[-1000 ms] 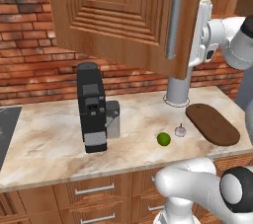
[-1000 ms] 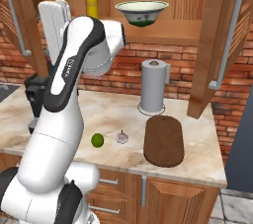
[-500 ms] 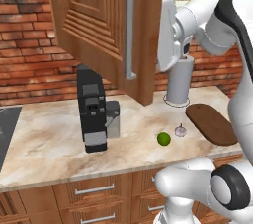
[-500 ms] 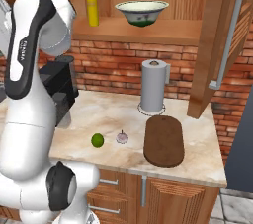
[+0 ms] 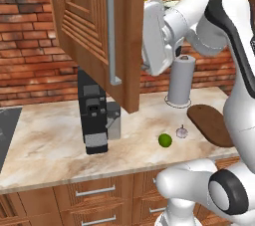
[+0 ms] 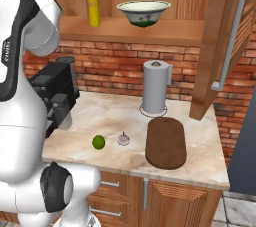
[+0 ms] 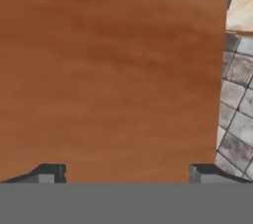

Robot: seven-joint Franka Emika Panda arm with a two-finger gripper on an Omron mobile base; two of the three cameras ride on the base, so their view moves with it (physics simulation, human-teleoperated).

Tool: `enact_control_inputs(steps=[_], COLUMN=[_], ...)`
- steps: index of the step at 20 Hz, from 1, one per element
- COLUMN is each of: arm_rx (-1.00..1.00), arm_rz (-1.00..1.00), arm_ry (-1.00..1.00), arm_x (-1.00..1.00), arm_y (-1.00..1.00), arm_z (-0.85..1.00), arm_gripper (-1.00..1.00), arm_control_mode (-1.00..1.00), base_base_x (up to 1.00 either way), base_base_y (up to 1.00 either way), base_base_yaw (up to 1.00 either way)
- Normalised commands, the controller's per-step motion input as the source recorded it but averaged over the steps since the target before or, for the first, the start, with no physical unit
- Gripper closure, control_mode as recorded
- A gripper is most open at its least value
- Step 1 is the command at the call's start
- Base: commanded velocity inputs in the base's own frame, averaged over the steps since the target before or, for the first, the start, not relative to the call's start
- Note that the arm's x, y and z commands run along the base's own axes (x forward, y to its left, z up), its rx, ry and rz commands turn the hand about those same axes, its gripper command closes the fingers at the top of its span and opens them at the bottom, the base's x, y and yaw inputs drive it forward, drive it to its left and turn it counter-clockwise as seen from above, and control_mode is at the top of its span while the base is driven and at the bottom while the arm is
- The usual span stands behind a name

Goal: Open the cabinet. Place the bowl and condiment on the counter. Then place the lime and garlic on the cutting board.

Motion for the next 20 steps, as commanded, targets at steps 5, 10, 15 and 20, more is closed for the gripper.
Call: enact_control_inputs(steps=[5,10,15,20], arm_rx=[0.01,-0.18,-0.46,-0.48], arm_rz=[0.00,0.00,0.00,0.02], arm_ry=[-0.06,-0.28,-0.45,-0.59], arm_x=[-0.10,0.01,0.26,0.47], arm_y=[-1.00,-0.91,-0.63,-0.29], arm_z=[-0.04,0.01,0.01,0.10], arm_gripper=[-1.00,-1.00,-1.00,-1.00], arm_control_mode=[-1.00,-1.00,-1.00,-1.00], base_base_x=[0.00,0.00,0.00,0.00], base_base_y=[0.00,0.00,0.00,0.00], base_base_yaw=[0.00,0.00,0.00,0.00])
